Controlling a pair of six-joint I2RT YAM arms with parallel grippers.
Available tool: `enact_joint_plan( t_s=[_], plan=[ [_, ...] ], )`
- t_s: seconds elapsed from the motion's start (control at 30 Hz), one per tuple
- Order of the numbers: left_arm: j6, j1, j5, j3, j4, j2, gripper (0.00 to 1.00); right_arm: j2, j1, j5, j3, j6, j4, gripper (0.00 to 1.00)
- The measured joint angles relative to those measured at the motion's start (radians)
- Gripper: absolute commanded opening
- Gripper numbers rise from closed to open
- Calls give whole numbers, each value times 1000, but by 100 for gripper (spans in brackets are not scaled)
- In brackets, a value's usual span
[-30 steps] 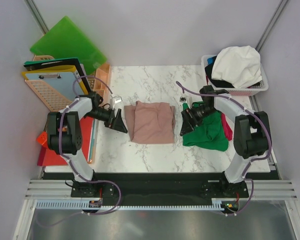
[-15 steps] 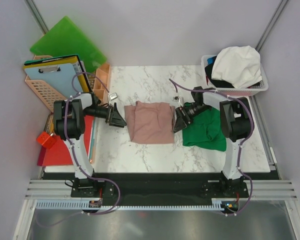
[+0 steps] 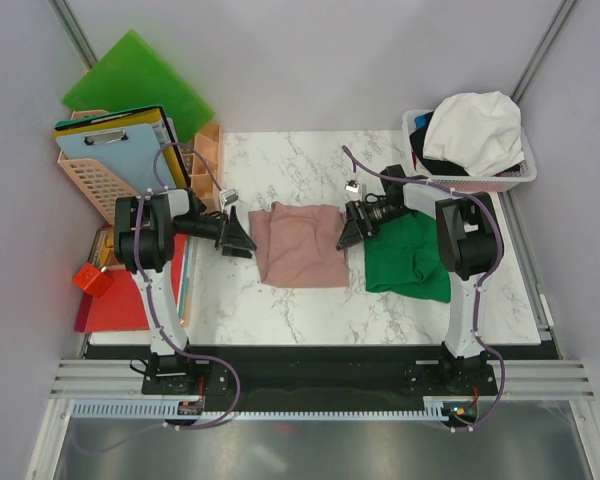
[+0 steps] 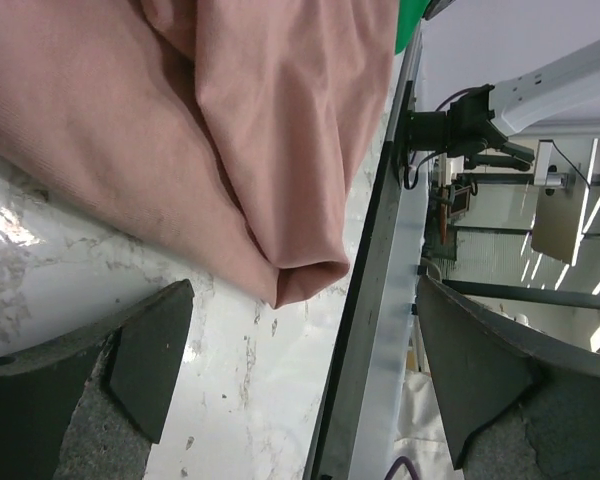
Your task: Fold and stack the t-shirts
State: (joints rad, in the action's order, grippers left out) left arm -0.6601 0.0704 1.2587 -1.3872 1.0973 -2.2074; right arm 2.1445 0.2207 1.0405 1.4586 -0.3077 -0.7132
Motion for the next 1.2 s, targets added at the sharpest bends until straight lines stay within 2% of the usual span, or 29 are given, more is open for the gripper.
enact_joint_plan(
  t_s=[0.13, 0.23, 0.33, 0.53, 0.77, 0.93, 1.2],
  plan=[
    [67, 2, -52, 27, -66, 35, 100, -3, 0, 5, -13, 25, 53, 98],
    [126, 2, -123, 108, -141, 144, 100, -14, 0, 8, -32, 27, 77, 98],
    [163, 4, -141, 124, -184, 220, 100, -19, 0, 6, -39, 28, 87, 98],
    [198, 0, -152, 180, -260, 233, 100, -37, 0, -3, -64, 27, 111, 98],
    [338, -36, -288, 336, -441, 365, 100, -64, 0, -28, -99, 40, 153, 98],
    [391, -97, -391, 341, -555, 396, 100, -64, 0, -30, -100, 43, 162, 98],
    [436, -155, -404, 286, -598, 347, 100, -67, 0, -21, -121, 68, 209, 98]
  ],
)
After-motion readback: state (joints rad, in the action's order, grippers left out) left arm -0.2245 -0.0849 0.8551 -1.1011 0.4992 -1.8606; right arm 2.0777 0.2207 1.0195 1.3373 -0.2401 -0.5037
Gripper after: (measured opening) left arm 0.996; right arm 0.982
